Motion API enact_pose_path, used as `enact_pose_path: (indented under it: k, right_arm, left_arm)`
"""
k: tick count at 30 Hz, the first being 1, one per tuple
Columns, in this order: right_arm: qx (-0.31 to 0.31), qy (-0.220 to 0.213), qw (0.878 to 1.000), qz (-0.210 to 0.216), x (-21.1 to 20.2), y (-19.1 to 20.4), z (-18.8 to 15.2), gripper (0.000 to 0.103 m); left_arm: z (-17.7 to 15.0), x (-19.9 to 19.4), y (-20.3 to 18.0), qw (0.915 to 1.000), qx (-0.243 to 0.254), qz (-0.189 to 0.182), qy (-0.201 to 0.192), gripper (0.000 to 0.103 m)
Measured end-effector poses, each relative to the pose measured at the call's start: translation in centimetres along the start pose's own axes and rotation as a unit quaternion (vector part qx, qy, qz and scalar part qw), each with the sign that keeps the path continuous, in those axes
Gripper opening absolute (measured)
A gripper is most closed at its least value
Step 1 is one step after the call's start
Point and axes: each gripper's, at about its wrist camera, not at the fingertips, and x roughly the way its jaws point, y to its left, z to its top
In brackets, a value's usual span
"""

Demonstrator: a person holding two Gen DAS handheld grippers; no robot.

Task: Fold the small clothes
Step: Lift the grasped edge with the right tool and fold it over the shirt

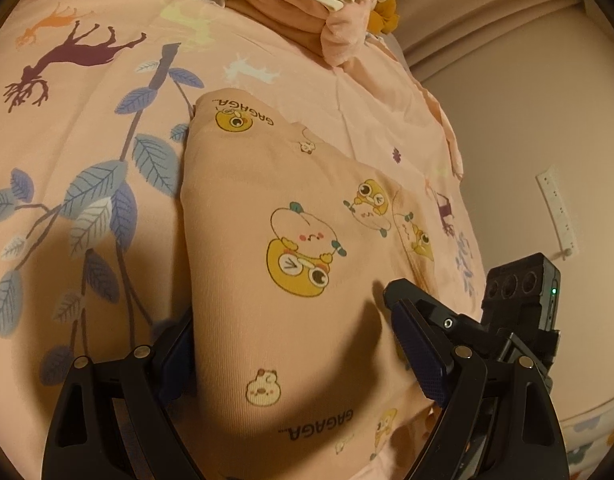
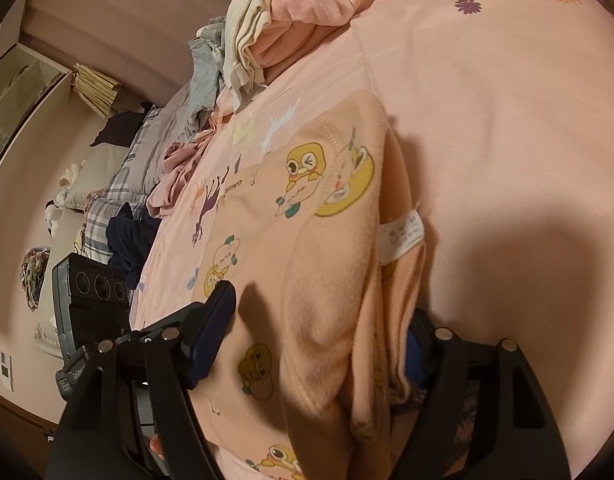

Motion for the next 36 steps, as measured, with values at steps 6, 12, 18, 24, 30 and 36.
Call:
enact_pose_path:
  k: [6,12,18,24,30,36]
  right_arm:
    - [-0.003,-0.007,1.000,-0.007,0.4,-0.1,0.2,0.063]
    - [-0.005,-0.016,1.000,-0.018,0.3,-0.1,0.0,0.046]
    - [-0.009,-0.036,0.999,-0.027,-0.1,0.5,-0.5,0.038]
    - [-0.025,-0.053,0.998,-0.039,-0.8,1.6,-0.9,0.028]
    - [-0.052,-0.069,0.995,-0.042,-1.6,3.7,-1.4,0.026]
    - [-0.078,-0.071,0.994,-0.039,-2.2,5.5,-2.4,0.025]
  left_arm:
    - [0.2,0.0,0.2,0.9999,-0.014,0.002,-0.008,0.088]
    - [-0.1,0.4,-1.2,0.9986,0.014,0.049,-0.014,0.085]
    - [-0.6,0.5,-1.7,0.9956,0.034,0.084,-0.026,0.075]
    - [-0.9,-0.3,-1.3,0.9953,0.024,0.087,-0.034,0.057]
    - [-1.5,-1.4,-1.8,0.9953,0.017,0.083,-0.047,0.055]
    - [-2.5,-3.2,-2.4,0.9945,0.024,0.083,-0.059,0.055]
